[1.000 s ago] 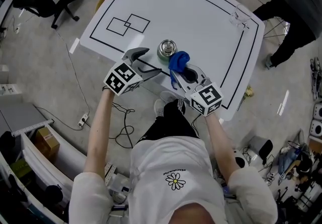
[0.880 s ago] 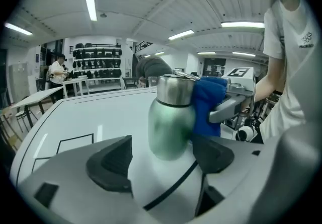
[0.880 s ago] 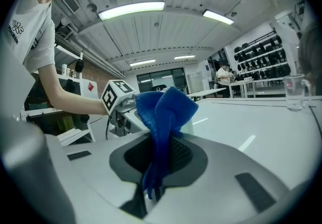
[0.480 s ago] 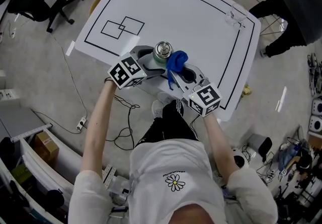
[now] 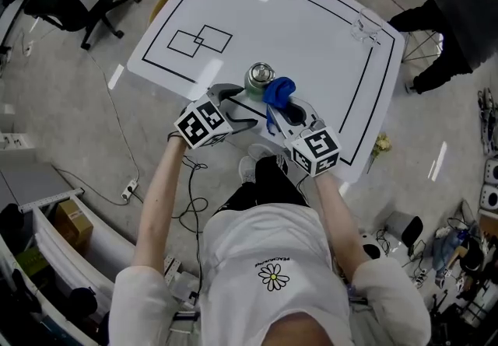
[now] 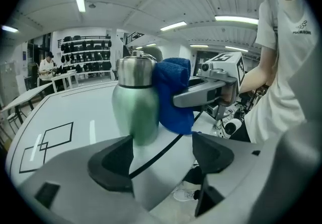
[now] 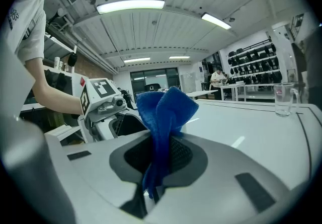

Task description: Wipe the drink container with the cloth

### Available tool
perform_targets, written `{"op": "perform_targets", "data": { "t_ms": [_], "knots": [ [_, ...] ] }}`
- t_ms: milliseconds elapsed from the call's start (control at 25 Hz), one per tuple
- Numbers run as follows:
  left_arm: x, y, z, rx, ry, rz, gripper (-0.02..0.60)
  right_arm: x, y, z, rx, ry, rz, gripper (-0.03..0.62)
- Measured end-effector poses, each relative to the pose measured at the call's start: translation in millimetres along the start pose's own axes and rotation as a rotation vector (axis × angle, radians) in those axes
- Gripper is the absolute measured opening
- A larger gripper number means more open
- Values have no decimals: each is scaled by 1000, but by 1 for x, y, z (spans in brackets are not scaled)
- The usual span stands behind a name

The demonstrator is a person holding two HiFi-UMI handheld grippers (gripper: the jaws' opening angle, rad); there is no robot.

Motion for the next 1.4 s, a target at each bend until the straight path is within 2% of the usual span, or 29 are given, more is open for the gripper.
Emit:
{"op": "perform_targets", "data": {
  "t_ms": [280, 560, 760, 920, 1200, 1400],
  "knots": [
    [1, -19, -5, -21, -56, 8, 360, 0, 8, 0, 9, 14, 27, 43],
    [-1, 28, 13, 71, -55, 25, 360, -1, 7, -1, 5, 14, 27, 43],
    [16, 45, -6, 24, -32, -27, 362, 1, 3, -2, -2, 2, 18, 43],
    [17, 38, -17, -12, -11, -53, 360, 2, -5, -1, -32, -3, 13, 43],
    [7, 19, -12, -11, -5, -43, 360, -1, -15, 4, -102, 7, -25, 43],
    [3, 5, -7, -12, 13, -51, 360, -2, 4, 0, -61, -3, -35, 43]
  ]
}}
Point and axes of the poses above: the fingertips, and each gripper's own axes: z backward along the fingers, y to its left, x out of its top, the point moved 5 cm from there along z, backward along the fingers, and after that the axes turned 7 degrees about y, right-handed, at the moved point
